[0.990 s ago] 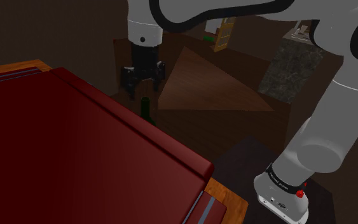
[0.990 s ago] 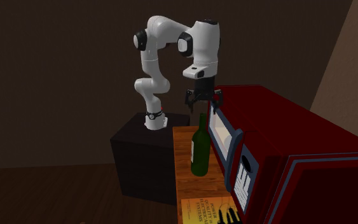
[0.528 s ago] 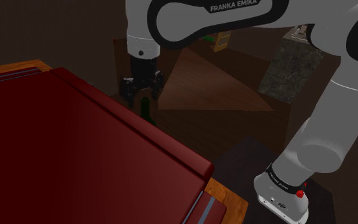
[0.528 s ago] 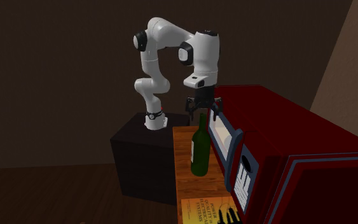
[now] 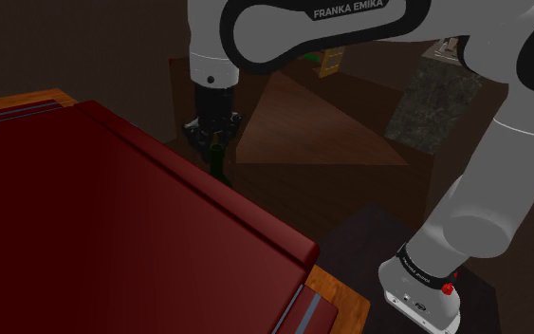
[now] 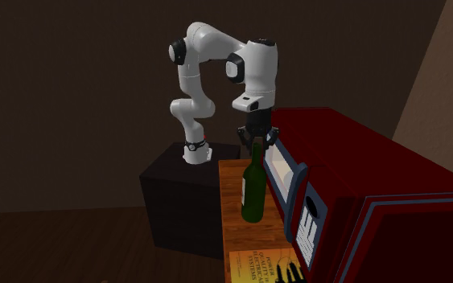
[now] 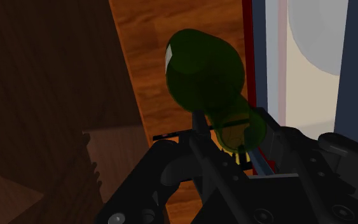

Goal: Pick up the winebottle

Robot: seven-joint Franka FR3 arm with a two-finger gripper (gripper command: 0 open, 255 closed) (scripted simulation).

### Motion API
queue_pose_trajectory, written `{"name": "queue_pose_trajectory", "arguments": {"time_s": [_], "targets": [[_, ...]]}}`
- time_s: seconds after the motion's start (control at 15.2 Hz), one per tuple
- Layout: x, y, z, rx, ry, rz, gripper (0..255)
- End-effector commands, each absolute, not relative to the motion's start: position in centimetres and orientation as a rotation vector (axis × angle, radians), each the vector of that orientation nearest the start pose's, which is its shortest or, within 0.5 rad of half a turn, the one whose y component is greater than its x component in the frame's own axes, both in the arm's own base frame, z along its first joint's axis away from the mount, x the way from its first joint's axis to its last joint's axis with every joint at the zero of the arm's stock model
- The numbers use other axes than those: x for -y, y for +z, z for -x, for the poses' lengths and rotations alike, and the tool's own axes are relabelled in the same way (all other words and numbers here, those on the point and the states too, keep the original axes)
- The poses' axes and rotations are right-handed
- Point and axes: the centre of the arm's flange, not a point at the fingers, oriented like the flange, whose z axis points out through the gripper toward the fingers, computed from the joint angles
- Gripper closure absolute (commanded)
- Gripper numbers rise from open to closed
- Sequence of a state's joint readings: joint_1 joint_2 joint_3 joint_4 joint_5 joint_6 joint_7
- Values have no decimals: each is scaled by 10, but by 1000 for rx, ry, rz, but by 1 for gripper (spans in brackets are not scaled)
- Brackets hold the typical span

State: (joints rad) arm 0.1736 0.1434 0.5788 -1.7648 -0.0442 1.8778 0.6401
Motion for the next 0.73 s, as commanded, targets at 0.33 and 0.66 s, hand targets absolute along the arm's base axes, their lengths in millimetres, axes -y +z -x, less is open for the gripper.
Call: {"name": "queue_pose_trajectory", "arguments": {"time_s": [0.33,0.66], "targets": [[-395,508,-449,189,46,3113,255],[-395,535,-449,189,46,3113,255]]}}
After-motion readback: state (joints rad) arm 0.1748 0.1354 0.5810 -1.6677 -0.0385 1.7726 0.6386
